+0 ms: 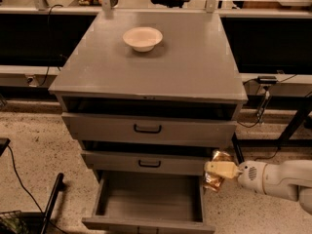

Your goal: Pick orange can from bottom drawer and place on counter

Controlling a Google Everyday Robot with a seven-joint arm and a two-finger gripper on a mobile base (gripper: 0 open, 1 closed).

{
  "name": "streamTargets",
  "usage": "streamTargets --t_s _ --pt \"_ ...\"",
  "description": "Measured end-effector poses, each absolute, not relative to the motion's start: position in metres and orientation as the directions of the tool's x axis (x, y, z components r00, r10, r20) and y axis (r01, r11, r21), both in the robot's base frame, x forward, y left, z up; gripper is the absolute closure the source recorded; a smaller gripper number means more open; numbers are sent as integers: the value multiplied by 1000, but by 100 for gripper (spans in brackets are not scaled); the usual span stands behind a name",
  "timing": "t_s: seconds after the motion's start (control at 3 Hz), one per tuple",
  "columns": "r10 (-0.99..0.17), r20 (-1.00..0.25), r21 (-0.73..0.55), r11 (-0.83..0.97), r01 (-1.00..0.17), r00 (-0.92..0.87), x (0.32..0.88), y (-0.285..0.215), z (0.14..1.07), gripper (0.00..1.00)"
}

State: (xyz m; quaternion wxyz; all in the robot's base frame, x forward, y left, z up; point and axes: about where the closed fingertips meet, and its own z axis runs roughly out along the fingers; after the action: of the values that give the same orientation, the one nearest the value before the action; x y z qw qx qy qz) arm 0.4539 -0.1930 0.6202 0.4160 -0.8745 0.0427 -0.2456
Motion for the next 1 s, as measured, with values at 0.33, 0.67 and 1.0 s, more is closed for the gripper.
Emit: streamTargets --t_s 0.33,0.67,1.0 --pt "-280 393 -750 -649 129 876 454 -193 620 100" --pt "-293 393 -782 -604 150 871 462 -189 643 100" --pt "-293 430 -806 -551 217 854 478 -188 707 100"
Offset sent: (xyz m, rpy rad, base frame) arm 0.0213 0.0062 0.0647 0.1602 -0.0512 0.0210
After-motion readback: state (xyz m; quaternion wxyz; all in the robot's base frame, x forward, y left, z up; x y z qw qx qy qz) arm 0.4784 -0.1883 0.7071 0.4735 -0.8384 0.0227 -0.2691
